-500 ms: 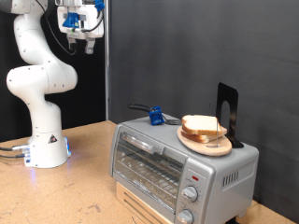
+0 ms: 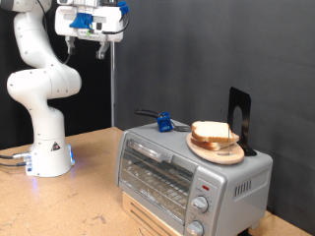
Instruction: Make a piece of toast with the oven
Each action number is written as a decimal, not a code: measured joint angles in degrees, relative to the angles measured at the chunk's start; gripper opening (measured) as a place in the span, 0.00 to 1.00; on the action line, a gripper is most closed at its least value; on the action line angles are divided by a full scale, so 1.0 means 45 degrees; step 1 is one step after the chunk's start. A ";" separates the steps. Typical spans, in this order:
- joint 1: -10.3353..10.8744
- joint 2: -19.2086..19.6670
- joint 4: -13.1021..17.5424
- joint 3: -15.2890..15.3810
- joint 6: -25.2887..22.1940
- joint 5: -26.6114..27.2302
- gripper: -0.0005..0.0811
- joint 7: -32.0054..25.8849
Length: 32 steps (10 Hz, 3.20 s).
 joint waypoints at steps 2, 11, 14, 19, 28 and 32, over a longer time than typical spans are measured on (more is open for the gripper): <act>0.0446 0.0011 -0.0100 -0.0509 0.0911 0.1001 1.00 -0.2169; 0.2762 0.1602 0.0760 -0.2988 0.1743 0.4330 1.00 -1.1688; 0.2945 0.2156 0.0788 -0.3155 0.2787 0.4439 1.00 -1.2691; 0.3191 0.2426 0.0154 -0.3717 0.3570 0.5288 1.00 -1.6300; 0.3054 0.3969 -0.0713 -0.3748 0.5494 0.5153 1.00 -1.6669; 0.3039 0.4133 -0.1577 -0.3801 0.6712 0.4927 1.00 -1.7033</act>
